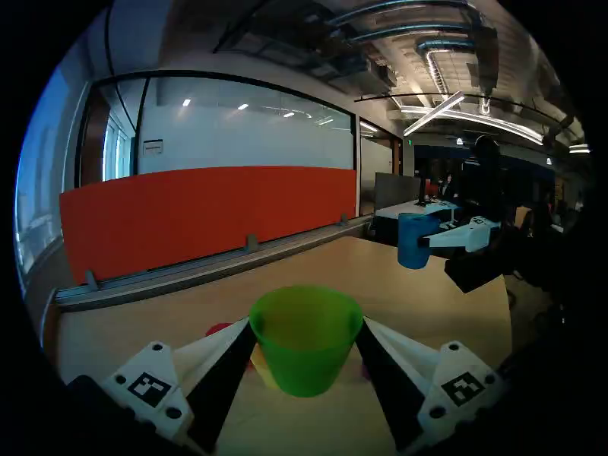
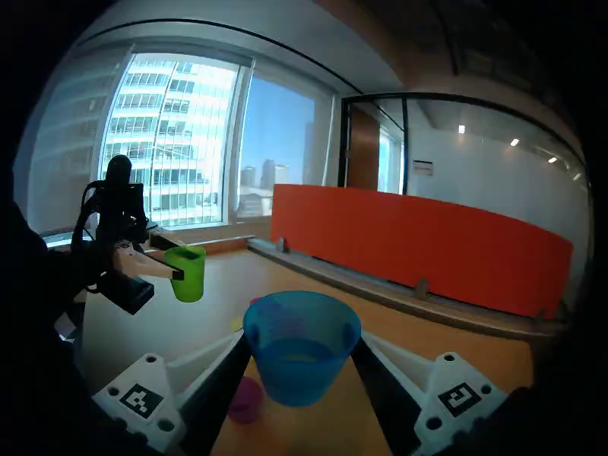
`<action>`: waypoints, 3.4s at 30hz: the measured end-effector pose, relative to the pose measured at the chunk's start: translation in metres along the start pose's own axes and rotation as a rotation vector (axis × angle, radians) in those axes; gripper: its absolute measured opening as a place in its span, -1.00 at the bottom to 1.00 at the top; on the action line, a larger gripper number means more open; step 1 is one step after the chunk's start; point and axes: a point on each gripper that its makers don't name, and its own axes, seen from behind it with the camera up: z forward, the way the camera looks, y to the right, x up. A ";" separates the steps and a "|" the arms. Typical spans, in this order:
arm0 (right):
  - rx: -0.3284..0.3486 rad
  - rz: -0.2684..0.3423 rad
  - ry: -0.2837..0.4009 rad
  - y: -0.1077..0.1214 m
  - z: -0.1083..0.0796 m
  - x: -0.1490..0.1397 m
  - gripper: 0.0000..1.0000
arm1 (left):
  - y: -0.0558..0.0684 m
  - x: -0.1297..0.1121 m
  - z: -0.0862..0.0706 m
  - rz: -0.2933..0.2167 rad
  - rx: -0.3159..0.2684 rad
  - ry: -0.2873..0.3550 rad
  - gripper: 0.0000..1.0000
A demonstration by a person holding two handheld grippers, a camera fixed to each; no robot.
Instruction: Pour water
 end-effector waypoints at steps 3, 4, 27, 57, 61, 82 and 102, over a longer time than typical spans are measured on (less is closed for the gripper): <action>-0.002 -0.003 0.006 0.001 0.001 0.002 0.79 | 0.000 0.003 0.001 -0.005 -0.002 0.010 0.76; -0.002 -0.003 0.008 0.001 0.002 0.002 0.79 | 0.000 0.005 0.001 -0.007 -0.002 0.013 0.76; 0.015 -0.034 0.023 -0.004 0.005 0.014 0.79 | 0.003 0.014 0.001 -0.003 -0.012 0.058 0.76; 0.088 -0.149 0.061 -0.024 0.028 0.052 0.79 | 0.017 0.022 0.000 -0.006 -0.035 0.087 0.75; 0.094 -0.183 0.067 -0.026 0.033 0.059 0.79 | 0.020 0.022 0.000 -0.007 -0.039 0.090 0.75; 0.129 -0.382 0.094 -0.040 0.062 0.092 0.79 | 0.030 0.020 0.004 0.000 -0.062 0.088 0.75; 0.110 -0.627 0.125 -0.045 0.085 0.124 0.78 | 0.042 0.023 0.007 0.022 -0.083 0.089 0.75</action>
